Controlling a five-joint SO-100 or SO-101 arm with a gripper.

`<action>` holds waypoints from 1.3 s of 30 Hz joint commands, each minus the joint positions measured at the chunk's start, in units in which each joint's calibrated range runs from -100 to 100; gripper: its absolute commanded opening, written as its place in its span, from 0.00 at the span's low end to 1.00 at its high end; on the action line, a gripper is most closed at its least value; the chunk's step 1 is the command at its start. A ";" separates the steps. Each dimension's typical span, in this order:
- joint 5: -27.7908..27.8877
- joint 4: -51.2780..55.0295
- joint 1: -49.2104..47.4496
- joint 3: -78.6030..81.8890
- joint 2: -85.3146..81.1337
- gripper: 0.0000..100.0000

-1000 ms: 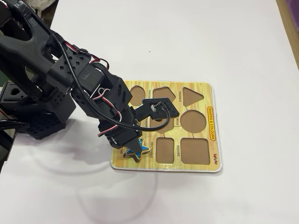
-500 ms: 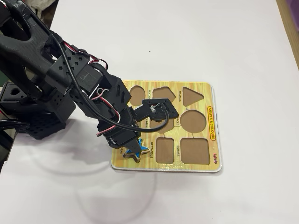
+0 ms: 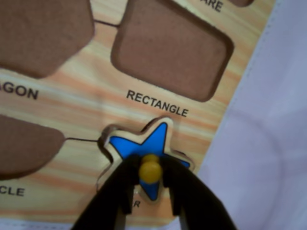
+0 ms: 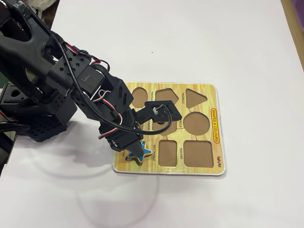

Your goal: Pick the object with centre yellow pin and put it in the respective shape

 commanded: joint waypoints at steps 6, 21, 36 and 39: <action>-3.17 1.04 -0.55 2.70 -0.76 0.12; -2.65 0.18 -0.65 1.98 -0.51 0.14; -3.74 -0.51 -8.27 -5.31 -4.02 0.14; -10.39 0.27 -8.76 -3.42 -9.96 0.14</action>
